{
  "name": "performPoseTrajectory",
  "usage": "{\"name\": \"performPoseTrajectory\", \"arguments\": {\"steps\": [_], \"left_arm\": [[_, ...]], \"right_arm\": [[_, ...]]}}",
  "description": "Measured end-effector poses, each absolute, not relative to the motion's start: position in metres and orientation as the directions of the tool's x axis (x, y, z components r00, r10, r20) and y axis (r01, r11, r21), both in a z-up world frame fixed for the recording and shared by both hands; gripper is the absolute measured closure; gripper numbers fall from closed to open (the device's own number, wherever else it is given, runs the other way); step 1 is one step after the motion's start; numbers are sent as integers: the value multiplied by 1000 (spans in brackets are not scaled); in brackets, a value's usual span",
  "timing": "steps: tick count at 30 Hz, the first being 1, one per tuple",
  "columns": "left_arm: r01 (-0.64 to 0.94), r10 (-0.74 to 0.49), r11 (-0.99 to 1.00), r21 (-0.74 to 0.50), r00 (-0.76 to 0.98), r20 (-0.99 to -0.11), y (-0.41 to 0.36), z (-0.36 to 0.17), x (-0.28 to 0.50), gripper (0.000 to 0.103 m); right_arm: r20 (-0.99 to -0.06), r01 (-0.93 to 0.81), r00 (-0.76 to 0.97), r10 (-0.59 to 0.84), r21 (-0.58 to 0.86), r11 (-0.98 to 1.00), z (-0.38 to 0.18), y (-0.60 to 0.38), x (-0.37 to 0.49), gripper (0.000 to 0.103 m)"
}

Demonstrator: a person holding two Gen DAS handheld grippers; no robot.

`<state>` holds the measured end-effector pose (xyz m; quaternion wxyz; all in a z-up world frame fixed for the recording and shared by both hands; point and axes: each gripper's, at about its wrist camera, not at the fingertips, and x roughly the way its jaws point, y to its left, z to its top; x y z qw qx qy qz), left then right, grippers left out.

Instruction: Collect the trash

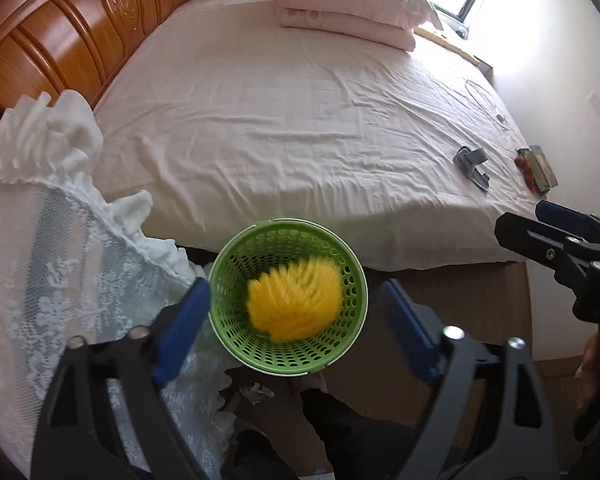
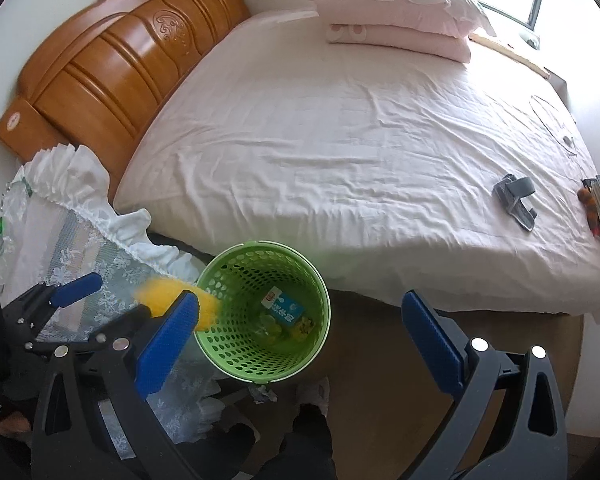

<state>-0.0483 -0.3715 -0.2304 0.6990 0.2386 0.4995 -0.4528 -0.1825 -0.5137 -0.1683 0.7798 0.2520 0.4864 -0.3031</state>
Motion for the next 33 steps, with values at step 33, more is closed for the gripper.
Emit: {"name": "performPoseTrajectory", "arguments": {"steps": [33], "left_arm": [[556, -430, 827, -86, 526, -734, -160, -61, 22, 8]], "right_arm": [[-793, 376, 603, -86, 187, 907, -66, -379, -56, 2]]}}
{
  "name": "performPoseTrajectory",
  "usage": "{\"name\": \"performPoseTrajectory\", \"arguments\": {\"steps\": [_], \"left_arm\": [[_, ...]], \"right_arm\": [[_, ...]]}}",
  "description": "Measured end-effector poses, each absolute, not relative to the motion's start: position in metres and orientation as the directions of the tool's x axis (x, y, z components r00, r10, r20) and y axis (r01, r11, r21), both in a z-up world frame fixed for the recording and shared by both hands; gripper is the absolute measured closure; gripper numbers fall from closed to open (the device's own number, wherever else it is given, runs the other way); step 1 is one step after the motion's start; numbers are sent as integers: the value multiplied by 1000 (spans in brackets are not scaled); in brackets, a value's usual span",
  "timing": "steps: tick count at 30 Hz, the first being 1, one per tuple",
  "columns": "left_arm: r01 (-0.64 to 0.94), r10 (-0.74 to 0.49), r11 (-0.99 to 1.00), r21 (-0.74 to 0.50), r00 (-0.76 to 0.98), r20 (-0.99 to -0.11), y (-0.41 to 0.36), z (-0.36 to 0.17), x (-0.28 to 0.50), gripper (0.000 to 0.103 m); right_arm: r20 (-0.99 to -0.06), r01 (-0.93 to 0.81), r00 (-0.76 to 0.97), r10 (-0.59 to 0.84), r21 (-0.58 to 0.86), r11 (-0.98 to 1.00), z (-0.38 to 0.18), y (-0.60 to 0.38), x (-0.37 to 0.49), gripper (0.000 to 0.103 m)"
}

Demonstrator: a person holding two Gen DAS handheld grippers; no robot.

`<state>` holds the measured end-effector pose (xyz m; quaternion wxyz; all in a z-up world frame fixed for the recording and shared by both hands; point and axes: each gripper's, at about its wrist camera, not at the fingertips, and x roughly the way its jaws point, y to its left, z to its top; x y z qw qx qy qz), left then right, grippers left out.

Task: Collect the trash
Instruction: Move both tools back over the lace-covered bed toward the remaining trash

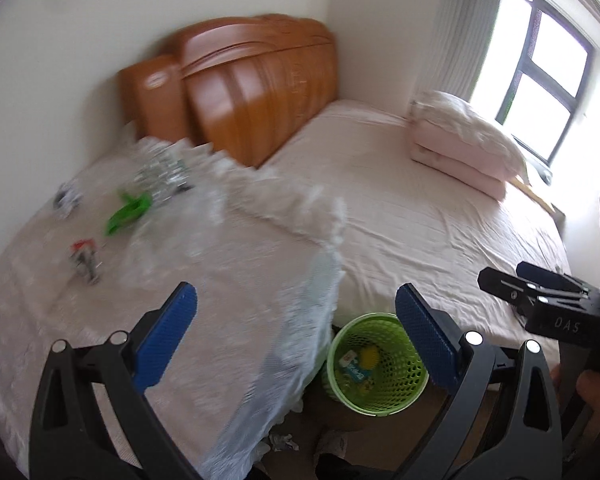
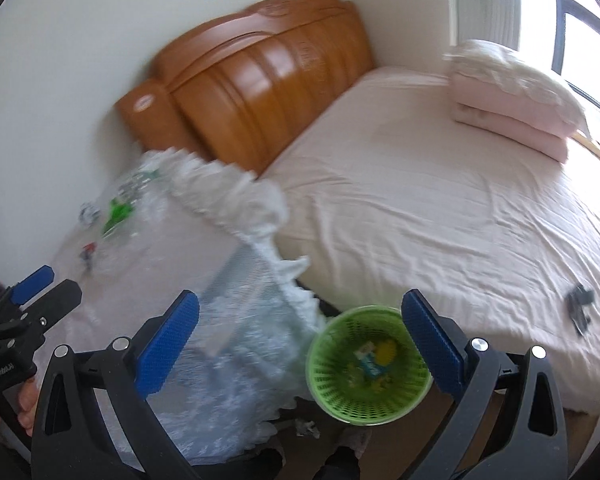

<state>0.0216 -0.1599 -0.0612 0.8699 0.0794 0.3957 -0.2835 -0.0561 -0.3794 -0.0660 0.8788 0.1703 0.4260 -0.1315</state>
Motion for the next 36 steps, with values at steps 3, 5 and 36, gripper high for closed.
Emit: {"name": "performPoseTrajectory", "arguments": {"steps": [3, 5, 36], "left_arm": [[507, -400, 857, -90, 546, -736, -134, -64, 28, 8], [475, -369, 877, -74, 567, -736, -115, -66, 30, 8], [207, -152, 978, -24, 631, -761, 32, -101, 104, 8]], "right_arm": [[-802, 327, 595, -51, 183, 927, -69, -358, -42, 2], [-806, 299, 591, -33, 181, 937, -70, -346, -36, 2], [-849, 166, 510, 139, 256, 952, -156, -239, 200, 3]]}}
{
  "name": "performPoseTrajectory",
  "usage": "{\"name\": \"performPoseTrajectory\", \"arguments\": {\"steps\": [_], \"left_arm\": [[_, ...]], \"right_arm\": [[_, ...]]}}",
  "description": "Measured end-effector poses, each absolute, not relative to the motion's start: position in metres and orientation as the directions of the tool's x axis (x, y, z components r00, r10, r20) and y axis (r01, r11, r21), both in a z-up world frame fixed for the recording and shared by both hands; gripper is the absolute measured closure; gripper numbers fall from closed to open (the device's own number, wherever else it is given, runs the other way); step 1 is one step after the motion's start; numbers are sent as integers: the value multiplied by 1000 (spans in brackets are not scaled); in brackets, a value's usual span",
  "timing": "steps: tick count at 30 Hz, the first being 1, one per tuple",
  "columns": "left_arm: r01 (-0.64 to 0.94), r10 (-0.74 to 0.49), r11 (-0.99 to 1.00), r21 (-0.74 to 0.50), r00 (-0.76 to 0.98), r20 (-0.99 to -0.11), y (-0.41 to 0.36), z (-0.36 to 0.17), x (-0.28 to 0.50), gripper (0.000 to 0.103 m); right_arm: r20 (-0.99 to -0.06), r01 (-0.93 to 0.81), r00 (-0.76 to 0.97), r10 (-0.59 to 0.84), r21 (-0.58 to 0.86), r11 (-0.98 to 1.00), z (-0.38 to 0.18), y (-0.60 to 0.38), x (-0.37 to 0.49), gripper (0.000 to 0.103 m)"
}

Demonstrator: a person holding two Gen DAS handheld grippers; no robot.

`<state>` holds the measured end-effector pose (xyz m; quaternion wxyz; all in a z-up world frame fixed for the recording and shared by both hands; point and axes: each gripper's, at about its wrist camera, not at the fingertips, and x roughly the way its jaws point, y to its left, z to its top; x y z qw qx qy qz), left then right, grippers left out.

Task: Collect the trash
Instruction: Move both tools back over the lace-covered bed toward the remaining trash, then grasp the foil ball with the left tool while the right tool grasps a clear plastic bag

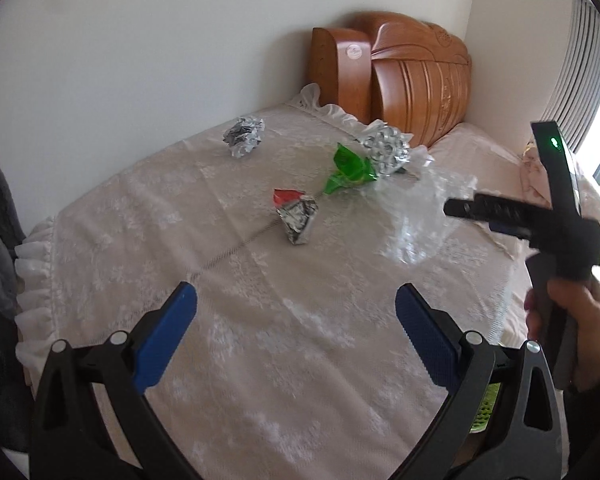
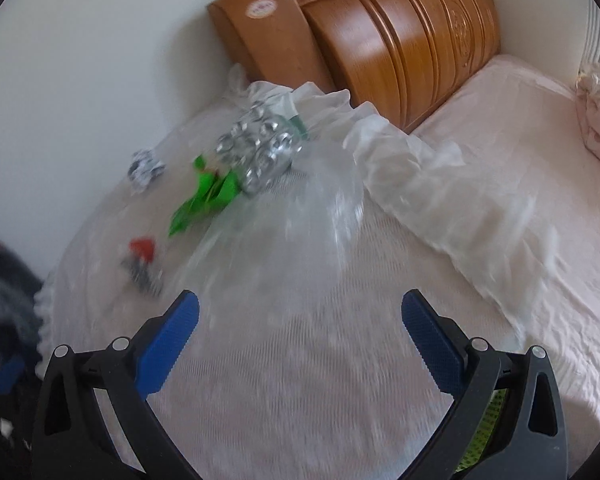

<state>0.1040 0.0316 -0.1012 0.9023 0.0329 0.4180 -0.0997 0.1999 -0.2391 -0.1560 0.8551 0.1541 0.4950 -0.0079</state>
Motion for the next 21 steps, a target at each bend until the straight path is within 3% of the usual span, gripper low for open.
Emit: {"name": "performPoseTrajectory", "arguments": {"steps": [3, 5, 11, 14, 17, 21], "left_arm": [[199, -142, 980, -19, 622, -770, 29, -113, 125, 8], [194, -138, 981, -21, 614, -777, 27, -121, 143, 8], [142, -94, 990, -7, 609, -788, 16, -148, 189, 8], [121, -91, 992, -22, 597, -797, 9, -160, 208, 8], [109, -88, 994, -29, 589, -803, 2, -171, 225, 9], [90, -74, 996, -28, 567, -820, -6, -185, 243, 22]], "right_arm": [[-864, 185, 488, 124, 241, 953, -169, -239, 221, 5], [-872, 186, 474, 122, 235, 954, -176, -238, 227, 27], [-849, 152, 494, 188, 298, 942, -176, -245, 216, 73], [-836, 138, 504, 219, 328, 935, -170, -251, 206, 87], [-821, 126, 521, 235, 345, 930, -159, -259, 194, 92], [-802, 107, 550, 233, 344, 933, -140, -268, 175, 93]]}}
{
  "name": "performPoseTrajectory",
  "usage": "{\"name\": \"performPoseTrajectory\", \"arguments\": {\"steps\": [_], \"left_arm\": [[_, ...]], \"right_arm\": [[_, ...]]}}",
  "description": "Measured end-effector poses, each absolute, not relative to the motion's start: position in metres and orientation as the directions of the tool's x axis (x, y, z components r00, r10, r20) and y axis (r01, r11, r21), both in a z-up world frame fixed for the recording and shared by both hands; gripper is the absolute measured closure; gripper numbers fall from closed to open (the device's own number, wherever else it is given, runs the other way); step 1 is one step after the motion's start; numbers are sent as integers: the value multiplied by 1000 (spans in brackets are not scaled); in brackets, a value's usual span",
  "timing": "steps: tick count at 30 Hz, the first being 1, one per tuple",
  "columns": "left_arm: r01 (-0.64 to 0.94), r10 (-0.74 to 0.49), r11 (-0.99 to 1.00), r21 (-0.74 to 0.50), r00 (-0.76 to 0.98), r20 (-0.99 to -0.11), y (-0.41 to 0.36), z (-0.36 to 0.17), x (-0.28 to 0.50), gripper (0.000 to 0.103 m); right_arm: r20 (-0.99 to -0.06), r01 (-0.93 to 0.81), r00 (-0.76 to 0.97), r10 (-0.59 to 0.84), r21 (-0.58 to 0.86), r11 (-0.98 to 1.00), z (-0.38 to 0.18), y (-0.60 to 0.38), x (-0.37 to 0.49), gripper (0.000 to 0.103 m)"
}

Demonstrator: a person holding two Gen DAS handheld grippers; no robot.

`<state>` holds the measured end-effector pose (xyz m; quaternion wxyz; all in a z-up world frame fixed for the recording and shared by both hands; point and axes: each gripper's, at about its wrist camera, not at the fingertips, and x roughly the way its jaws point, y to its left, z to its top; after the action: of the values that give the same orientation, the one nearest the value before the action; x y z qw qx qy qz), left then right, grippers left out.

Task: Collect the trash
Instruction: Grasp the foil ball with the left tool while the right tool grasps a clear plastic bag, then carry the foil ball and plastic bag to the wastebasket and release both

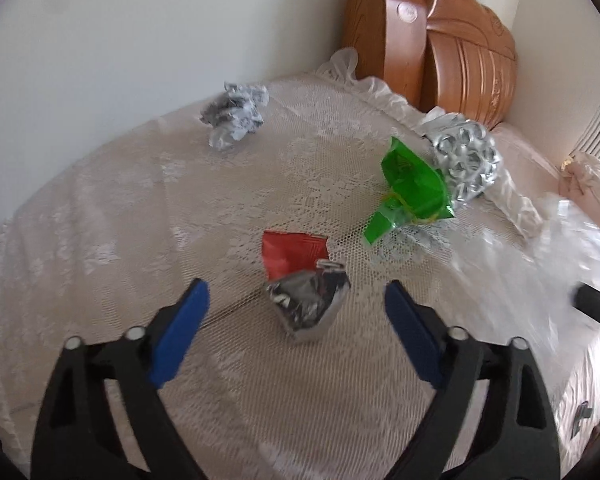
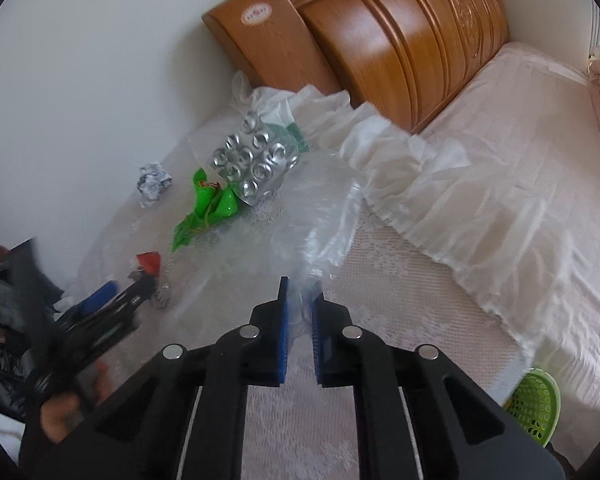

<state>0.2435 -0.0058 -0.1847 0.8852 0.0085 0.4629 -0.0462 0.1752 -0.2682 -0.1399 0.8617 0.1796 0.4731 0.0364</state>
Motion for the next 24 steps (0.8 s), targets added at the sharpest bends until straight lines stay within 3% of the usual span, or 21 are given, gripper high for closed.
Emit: {"name": "performPoseTrajectory", "arguments": {"steps": [8, 11, 24], "left_arm": [[41, -76, 997, -64, 532, -844, -4, -201, 258, 58], [45, -73, 997, -58, 533, -843, -6, -201, 258, 67], [146, -130, 988, -58, 555, -822, -28, -145, 198, 69]], "right_arm": [[-785, 85, 575, 229, 336, 938, -117, -279, 154, 93], [-781, 81, 578, 237, 344, 935, -115, -281, 152, 93], [-753, 80, 623, 209, 328, 941, -91, -289, 119, 93]]}}
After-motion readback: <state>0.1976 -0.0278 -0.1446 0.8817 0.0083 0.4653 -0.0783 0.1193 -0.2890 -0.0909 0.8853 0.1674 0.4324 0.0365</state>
